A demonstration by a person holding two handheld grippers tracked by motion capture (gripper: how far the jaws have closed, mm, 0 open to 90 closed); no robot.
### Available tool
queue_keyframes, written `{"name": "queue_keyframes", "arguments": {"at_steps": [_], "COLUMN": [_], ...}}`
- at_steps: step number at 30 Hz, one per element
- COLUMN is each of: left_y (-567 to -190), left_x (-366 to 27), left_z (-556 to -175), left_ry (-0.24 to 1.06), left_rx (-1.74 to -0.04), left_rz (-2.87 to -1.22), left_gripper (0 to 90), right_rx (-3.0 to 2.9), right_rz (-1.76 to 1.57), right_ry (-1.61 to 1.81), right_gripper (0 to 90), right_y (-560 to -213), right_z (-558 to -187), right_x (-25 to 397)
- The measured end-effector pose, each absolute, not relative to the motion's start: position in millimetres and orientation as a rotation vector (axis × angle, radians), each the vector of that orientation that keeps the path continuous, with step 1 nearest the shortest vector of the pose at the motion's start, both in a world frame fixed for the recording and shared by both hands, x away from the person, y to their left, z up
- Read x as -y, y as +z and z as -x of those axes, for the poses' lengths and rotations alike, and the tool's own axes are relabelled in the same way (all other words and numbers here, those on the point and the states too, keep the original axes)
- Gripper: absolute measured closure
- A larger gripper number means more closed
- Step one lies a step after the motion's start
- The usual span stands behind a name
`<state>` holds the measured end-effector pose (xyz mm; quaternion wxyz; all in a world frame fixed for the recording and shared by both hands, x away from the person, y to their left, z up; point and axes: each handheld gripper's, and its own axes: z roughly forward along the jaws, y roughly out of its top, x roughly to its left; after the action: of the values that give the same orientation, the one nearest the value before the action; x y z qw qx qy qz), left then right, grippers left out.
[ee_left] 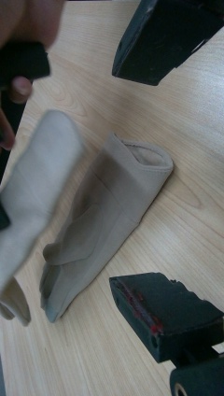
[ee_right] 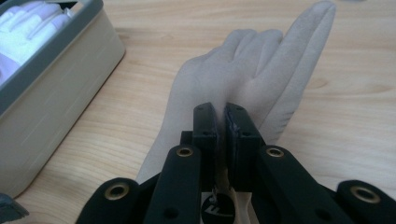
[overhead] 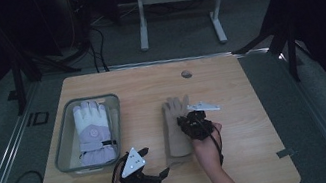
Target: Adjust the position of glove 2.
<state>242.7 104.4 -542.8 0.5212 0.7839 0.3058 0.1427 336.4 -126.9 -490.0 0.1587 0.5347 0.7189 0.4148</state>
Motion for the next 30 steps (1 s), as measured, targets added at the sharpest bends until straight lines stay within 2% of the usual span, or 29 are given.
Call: {"name": "queue_keyframes", "arguments": {"at_steps": [10, 19, 21, 25, 27, 28, 29, 30], "left_y": [-544, -546, -547, -548, -547, -547, -546, -546], "left_x": [-104, -101, -100, -101, -100, -100, -99, -99], "left_z": [-244, -244, -244, -245, -245, -244, -244, -244], "left_ry": [0.332, 0.323, 0.320, 0.289, 0.280, 0.283, 0.286, 0.288], "left_rx": [-0.731, -0.731, -0.733, -0.744, -0.747, -0.746, -0.745, -0.746], "left_rz": [-1.885, -1.895, -1.895, -1.899, -1.905, -1.911, -1.911, -1.911], "left_gripper": [2.6, 2.6, 2.6, 3.5, 3.5, 3.5, 3.9, 3.9], "right_rx": [-2.085, -2.096, -2.111, -2.153, -2.157, -2.162, -2.212, -2.227], "right_rz": [-1.567, -1.604, -1.602, -1.544, -1.525, -1.504, -1.459, -1.452], "right_ry": [1.111, 1.106, 1.109, 1.140, 1.148, 1.170, 1.188, 1.201], "right_gripper": [83.0, 79.0, 73.2, 53.0, 49.5, 45.0, 32.6, 27.0], "right_y": [-525, -539, -542, -537, -535, -533, -528, -527], "right_z": [-335, -338, -339, -340, -340, -340, -343, -344], "right_x": [112, 112, 112, 115, 117, 119, 124, 125]}}
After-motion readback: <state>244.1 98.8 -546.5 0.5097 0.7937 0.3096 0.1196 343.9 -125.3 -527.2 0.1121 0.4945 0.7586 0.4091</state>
